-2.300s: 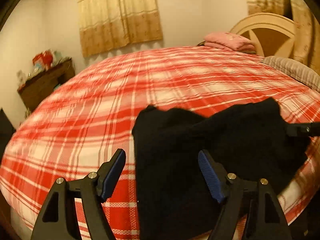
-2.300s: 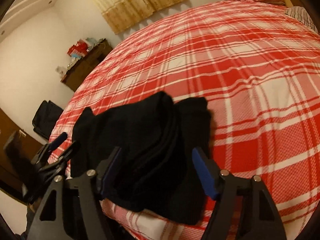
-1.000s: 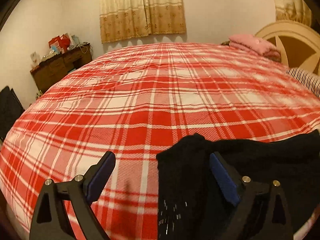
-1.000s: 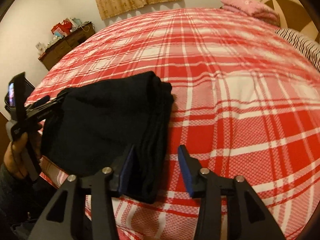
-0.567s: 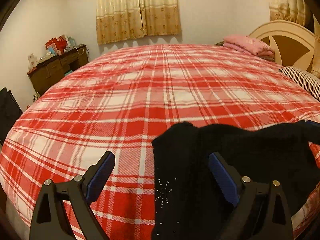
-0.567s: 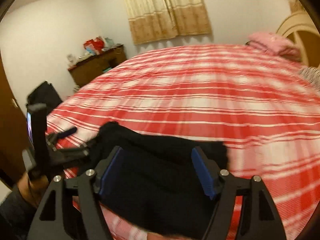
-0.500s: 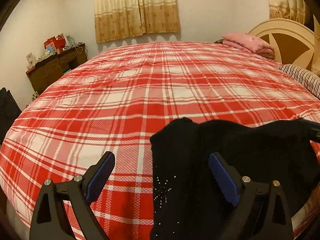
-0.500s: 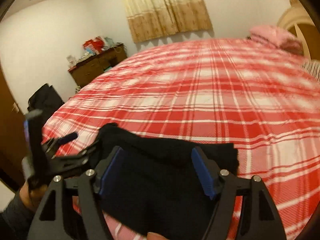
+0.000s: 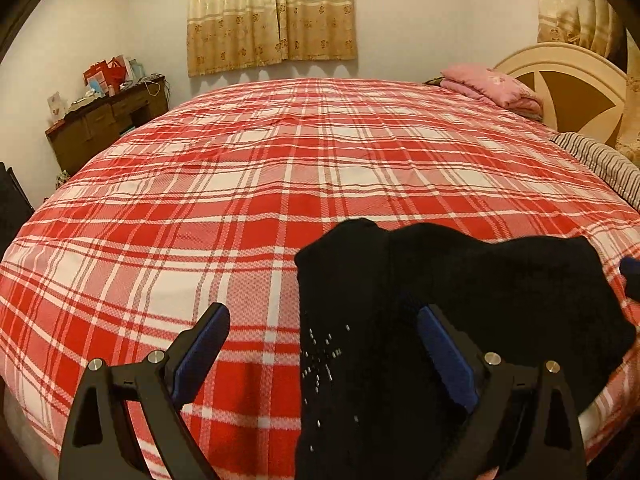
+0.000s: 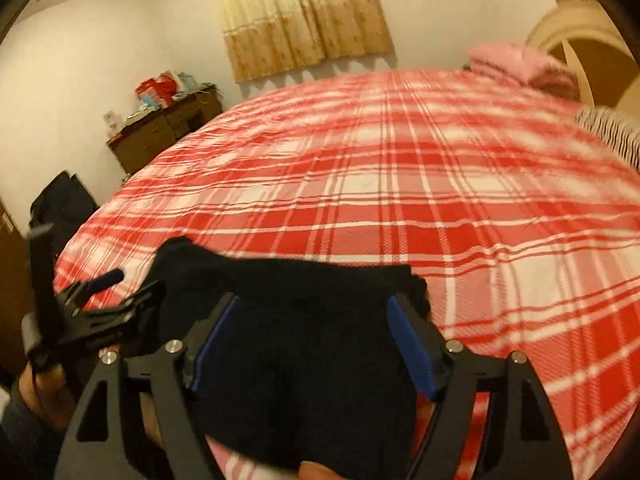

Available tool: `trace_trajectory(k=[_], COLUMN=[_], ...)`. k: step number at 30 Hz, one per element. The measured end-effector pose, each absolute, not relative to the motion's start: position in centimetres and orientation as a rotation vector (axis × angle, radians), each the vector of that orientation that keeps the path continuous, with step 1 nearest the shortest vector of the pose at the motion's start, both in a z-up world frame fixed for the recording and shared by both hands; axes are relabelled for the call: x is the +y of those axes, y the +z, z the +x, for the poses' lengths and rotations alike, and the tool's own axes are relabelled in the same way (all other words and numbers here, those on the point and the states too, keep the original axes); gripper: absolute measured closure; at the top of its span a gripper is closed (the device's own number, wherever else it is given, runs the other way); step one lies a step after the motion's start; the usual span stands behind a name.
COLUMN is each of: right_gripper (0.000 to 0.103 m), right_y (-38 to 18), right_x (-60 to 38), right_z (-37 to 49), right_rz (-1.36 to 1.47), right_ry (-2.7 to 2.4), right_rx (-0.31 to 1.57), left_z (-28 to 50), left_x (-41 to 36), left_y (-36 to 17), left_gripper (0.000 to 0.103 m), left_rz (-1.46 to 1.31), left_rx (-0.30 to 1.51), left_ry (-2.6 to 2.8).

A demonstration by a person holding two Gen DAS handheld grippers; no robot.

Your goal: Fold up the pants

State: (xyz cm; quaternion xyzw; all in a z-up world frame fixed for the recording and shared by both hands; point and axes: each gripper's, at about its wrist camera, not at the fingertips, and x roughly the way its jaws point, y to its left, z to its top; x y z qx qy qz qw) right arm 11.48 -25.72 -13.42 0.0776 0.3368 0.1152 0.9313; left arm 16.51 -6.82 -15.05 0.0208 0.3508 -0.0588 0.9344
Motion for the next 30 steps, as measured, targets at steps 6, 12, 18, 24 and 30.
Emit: trace_trajectory(k=[6, 12, 18, 24, 30], right_gripper=[0.022, 0.021, 0.021, 0.022, 0.022], right_y=[-14.9, -17.0, -17.6, -15.8, -11.4], right_x=[-24.5, -24.8, -23.7, -24.4, -21.7], right_z=[8.1, 8.3, 7.8, 7.6, 11.1], right_rz=[0.091, 0.066, -0.028, 0.032, 0.111], right_ry=[0.322, 0.308, 0.284, 0.295, 0.412], right_rx=[0.73, 0.796, 0.797, 0.776, 0.711], left_z=[15.1, 15.5, 14.9, 12.4, 11.4], left_x=[-7.0, -6.9, -6.8, -5.8, -4.5], left_y=[-15.1, -16.5, -16.4, -16.2, -16.7], left_gripper=[0.007, 0.007, 0.007, 0.007, 0.007], left_rz=[0.038, 0.029, 0.03, 0.054, 0.026], left_rx=[0.728, 0.763, 0.762, 0.721, 0.713], left_ry=[-0.15, -0.145, -0.148, -0.124, -0.113])
